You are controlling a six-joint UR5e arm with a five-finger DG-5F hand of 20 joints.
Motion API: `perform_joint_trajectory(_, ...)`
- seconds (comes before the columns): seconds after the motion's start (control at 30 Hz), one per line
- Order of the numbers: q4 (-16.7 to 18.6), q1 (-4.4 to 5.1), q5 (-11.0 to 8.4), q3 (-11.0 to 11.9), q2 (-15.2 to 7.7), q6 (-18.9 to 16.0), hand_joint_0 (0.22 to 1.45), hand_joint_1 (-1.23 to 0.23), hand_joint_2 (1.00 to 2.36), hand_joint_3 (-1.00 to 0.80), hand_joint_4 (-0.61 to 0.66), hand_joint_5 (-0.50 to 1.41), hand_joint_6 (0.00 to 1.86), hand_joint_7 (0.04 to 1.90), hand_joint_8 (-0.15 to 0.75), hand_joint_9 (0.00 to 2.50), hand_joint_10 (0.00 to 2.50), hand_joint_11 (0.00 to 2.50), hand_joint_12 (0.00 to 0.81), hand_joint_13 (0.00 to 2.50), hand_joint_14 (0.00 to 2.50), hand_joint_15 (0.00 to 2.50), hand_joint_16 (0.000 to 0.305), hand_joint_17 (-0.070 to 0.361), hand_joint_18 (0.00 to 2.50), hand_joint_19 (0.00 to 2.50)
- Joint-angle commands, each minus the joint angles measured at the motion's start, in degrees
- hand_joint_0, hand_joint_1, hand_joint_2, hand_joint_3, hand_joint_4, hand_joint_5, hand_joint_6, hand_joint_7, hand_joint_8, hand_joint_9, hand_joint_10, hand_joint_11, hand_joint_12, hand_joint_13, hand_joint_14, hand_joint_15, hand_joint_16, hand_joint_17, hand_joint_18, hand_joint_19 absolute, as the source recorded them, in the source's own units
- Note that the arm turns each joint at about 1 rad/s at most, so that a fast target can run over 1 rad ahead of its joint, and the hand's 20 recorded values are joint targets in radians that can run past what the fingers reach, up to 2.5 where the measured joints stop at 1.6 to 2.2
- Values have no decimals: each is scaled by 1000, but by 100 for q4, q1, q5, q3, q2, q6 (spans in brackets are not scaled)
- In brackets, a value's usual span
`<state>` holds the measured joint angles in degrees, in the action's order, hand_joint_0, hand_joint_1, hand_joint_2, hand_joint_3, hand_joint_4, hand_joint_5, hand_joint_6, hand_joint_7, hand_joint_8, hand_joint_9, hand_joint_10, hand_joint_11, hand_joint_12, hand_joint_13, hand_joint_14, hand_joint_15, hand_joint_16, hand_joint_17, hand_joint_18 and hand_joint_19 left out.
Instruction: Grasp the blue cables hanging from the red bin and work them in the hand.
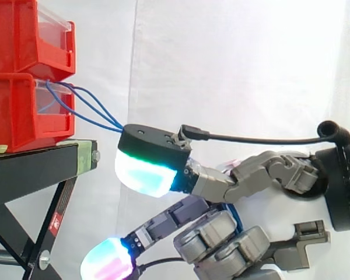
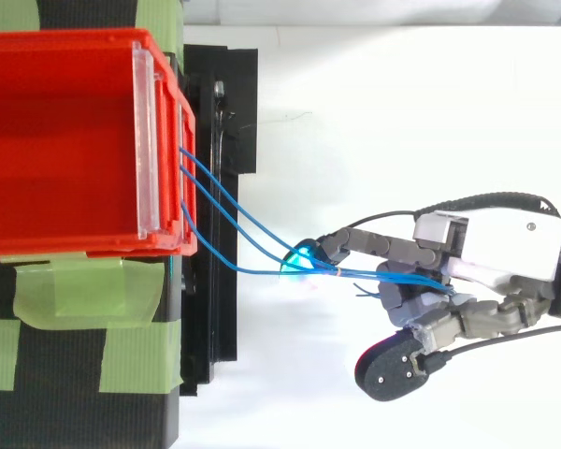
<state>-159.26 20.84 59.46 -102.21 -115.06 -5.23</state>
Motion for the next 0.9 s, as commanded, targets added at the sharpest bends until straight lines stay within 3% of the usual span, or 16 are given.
perform_joint_trajectory(0.0, -105, -1, 13, 8, 63, 22, 742, -567, 1000, -1000, 350, -38, 10, 900, 397, 681, 2500, 2450, 495, 1117, 2500, 1588, 68, 153, 1630, 919)
perform_joint_trajectory(0.1, -228, -1, 13, -1, 116, 31, 692, -569, 1000, -1000, 324, -61, 8, 932, 410, 742, 2500, 2500, 561, 1311, 2500, 1683, 71, 160, 1760, 665)
perform_joint_trajectory(0.23, -272, 8, 92, -1, 116, 40, 632, -560, 1000, -1000, 279, -106, 8, 963, 419, 757, 2500, 2500, 601, 1394, 2500, 1683, 77, 173, 1906, 520)
perform_joint_trajectory(0.27, -272, -1, 110, -1, 116, 49, 619, -555, 1000, -1000, 267, -115, 6, 985, 420, 761, 2500, 2500, 599, 1406, 2500, 1662, 235, 176, 1938, 510)
perform_joint_trajectory(0.37, -272, -1, 189, -1, 116, 145, 605, -545, 1000, -1000, 208, -146, 4, 1019, 403, 792, 2500, 2500, 574, 1454, 2500, 1557, 232, 174, 2002, 472)
perform_joint_trajectory(0.5, -272, 8, 233, -1, 124, 233, 609, -519, 1000, -1000, 126, -136, 2, 1075, 375, 1140, 2500, 2500, 505, 1693, 2500, 1389, 219, 165, 2298, 464)
perform_joint_trajectory(0.67, -237, 8, 84, -1, 265, 523, 655, -516, 1000, -1000, 101, -51, 13, 1148, 351, 1417, 2500, 2500, 483, 1741, 2500, 1335, 203, 152, 2456, 450)
perform_joint_trajectory(0.87, -228, 8, -4, -1, 335, 567, 740, -566, 1000, -1000, -21, -61, 263, 1166, 354, 1507, 2500, 2500, 469, 1751, 2500, 1312, 181, 135, 2454, 454)
